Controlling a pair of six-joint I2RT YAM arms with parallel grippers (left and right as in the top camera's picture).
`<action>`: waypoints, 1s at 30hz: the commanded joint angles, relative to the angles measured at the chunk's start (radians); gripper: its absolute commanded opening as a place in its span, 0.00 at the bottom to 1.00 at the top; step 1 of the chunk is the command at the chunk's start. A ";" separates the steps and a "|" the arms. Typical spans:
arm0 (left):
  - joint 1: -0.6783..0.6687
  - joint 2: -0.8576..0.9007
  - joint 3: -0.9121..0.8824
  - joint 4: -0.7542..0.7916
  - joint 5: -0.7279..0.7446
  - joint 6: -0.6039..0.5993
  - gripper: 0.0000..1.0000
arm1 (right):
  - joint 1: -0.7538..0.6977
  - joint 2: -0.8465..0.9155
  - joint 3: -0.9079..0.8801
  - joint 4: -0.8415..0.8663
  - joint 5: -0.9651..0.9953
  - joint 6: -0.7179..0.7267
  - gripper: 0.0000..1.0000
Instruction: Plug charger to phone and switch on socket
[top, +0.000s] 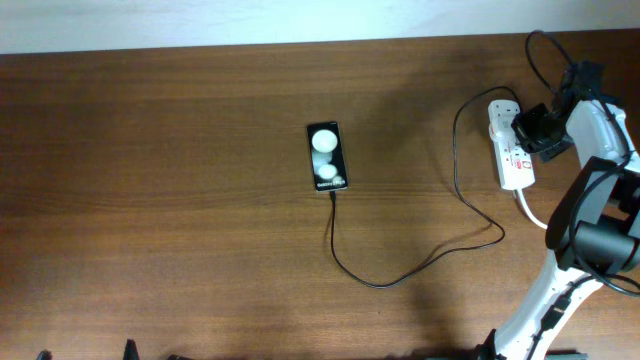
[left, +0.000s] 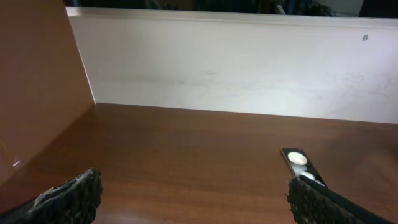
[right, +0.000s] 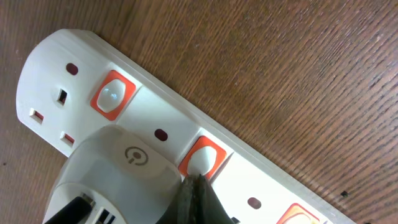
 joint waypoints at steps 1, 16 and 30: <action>-0.004 -0.005 -0.003 0.002 -0.010 0.016 0.99 | 0.038 0.058 0.009 -0.001 -0.047 0.004 0.04; -0.004 -0.005 -0.006 0.052 -0.017 0.018 0.99 | -0.037 0.091 0.200 -0.240 -0.035 -0.039 0.04; -0.004 -0.005 -0.531 0.623 0.076 0.151 0.99 | -0.039 0.092 0.265 -0.259 -0.037 -0.041 0.04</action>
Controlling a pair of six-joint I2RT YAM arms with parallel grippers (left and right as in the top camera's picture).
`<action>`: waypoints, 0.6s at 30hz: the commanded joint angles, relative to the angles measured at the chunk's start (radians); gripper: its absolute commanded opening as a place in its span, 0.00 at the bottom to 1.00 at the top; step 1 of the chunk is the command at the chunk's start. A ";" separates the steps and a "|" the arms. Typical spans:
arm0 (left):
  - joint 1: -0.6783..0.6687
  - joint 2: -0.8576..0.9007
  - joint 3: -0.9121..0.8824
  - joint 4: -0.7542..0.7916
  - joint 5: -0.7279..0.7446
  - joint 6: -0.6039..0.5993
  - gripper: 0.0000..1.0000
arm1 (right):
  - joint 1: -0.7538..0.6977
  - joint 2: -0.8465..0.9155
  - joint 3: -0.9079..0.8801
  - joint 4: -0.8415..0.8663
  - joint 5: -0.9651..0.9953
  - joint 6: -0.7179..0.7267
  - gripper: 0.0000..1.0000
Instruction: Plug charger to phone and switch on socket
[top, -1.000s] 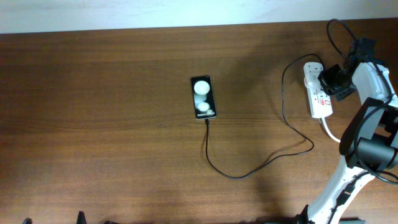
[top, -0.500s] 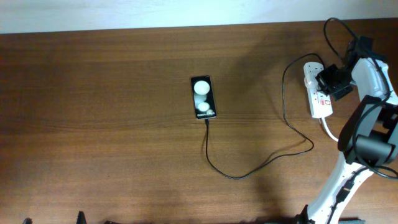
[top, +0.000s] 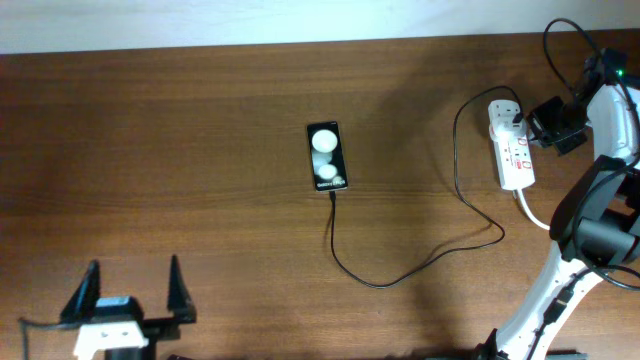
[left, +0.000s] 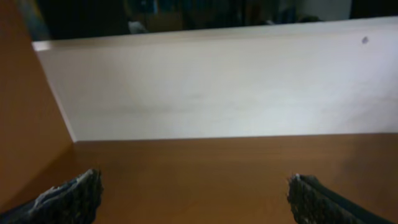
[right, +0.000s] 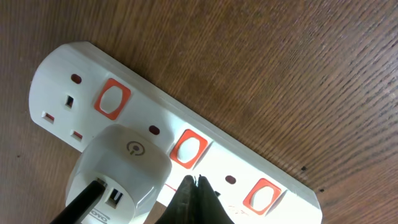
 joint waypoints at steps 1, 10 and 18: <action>-0.004 -0.004 -0.051 0.021 0.045 0.011 0.99 | 0.013 0.009 0.016 0.014 -0.002 -0.007 0.04; -0.004 -0.003 -0.063 0.021 0.046 0.000 0.99 | 0.050 0.036 0.016 0.052 0.007 0.022 0.04; -0.004 -0.003 -0.063 0.021 0.045 0.000 0.99 | 0.051 0.073 0.014 0.040 0.024 0.021 0.04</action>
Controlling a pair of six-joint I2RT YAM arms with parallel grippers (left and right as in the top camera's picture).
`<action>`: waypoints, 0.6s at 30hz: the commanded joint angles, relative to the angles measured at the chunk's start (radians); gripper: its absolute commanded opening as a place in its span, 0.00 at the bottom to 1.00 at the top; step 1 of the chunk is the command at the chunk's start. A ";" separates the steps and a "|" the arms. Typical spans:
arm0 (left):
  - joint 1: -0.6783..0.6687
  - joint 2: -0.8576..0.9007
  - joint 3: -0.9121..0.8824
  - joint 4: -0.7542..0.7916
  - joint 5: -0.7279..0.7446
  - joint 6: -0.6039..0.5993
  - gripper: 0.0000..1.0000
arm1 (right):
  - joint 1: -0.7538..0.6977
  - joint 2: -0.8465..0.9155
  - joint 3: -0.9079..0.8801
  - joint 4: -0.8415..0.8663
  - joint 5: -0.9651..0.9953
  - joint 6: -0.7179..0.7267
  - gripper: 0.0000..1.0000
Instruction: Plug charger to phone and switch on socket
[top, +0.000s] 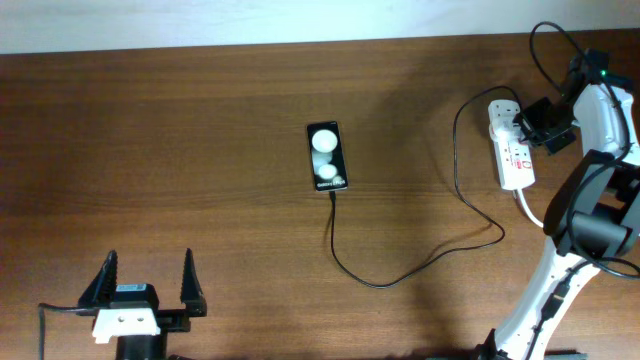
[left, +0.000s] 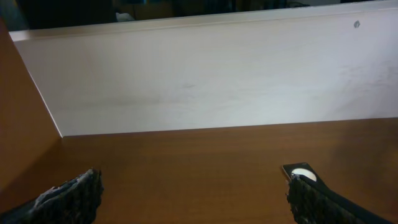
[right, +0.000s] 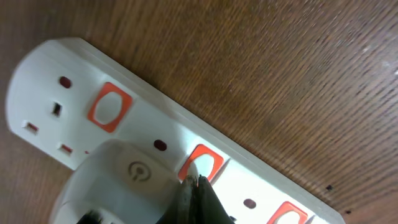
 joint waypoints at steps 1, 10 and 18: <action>-0.004 -0.004 -0.008 0.004 0.011 0.001 0.99 | 0.015 0.030 0.013 0.005 -0.007 0.011 0.04; -0.004 -0.004 -0.008 -0.002 0.011 0.001 0.99 | 0.014 0.039 0.013 0.019 -0.037 0.011 0.04; -0.004 -0.004 -0.008 -0.004 0.019 0.001 0.99 | 0.050 0.073 0.012 -0.010 -0.070 -0.008 0.04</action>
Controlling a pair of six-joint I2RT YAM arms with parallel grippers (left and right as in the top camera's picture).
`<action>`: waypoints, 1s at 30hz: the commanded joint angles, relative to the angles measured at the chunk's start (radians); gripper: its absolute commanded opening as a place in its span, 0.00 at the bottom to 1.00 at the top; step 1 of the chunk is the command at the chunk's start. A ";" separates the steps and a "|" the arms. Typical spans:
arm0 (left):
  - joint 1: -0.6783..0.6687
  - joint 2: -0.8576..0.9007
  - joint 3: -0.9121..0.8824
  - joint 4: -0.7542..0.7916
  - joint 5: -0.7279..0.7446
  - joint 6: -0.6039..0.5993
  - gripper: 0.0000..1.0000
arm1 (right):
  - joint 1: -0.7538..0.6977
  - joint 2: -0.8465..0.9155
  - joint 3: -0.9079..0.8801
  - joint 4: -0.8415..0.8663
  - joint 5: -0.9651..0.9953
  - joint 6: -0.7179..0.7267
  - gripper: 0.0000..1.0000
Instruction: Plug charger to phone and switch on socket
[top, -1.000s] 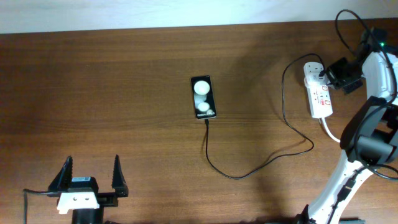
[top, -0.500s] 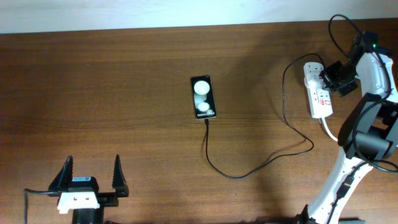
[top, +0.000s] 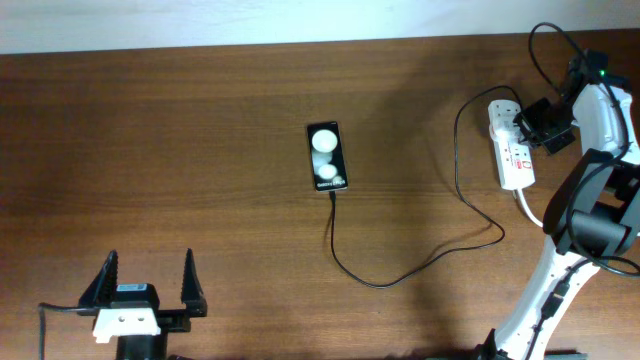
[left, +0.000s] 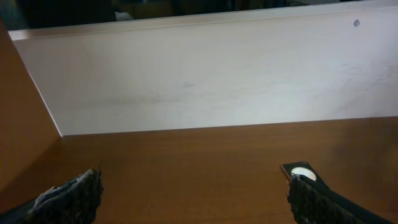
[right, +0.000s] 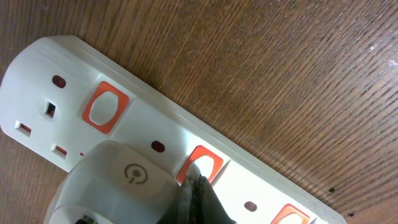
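Note:
A black phone (top: 327, 156) lies flat mid-table with the black charger cable (top: 380, 284) plugged into its near end. The cable runs right to a white charger plug (right: 118, 183) seated in the white power strip (top: 513, 150). The strip has orange rocker switches (right: 102, 107). My right gripper (right: 194, 179) is shut, with its tips touching the second orange switch (right: 208, 163) beside the plug; overhead it shows as right gripper (top: 526, 124). My left gripper (top: 148, 262) stands open near the front left edge, holding nothing. Its left wrist view shows the phone (left: 300, 170) far ahead.
A pale wall (left: 205, 74) borders the table's far edge. A white mains lead (top: 530, 210) leaves the strip's near end by the right arm's base. Dark cables (top: 545, 50) loop behind the right arm.
Hardly anything differs. My right gripper's shut tips are still on the second orange switch, a touch further along the strip. The left gripper, phone and cable are where they were.
First my shut right tips rested on the second switch while the left arm was out of the overhead view. Then the right gripper sat back off the strip and the left gripper appeared front left. Since then the right tips are on that switch again; the phone stayed plugged throughout.

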 joint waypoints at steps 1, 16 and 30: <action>-0.004 -0.004 -0.008 0.000 0.017 0.001 0.99 | 0.053 0.062 0.001 -0.002 -0.062 -0.006 0.04; -0.004 -0.004 -0.008 0.000 0.017 -0.014 0.99 | 0.054 0.124 0.001 -0.045 -0.066 -0.040 0.04; -0.004 -0.004 -0.095 0.253 0.058 -0.050 0.99 | -0.035 -0.154 0.010 -0.249 0.215 -0.058 0.04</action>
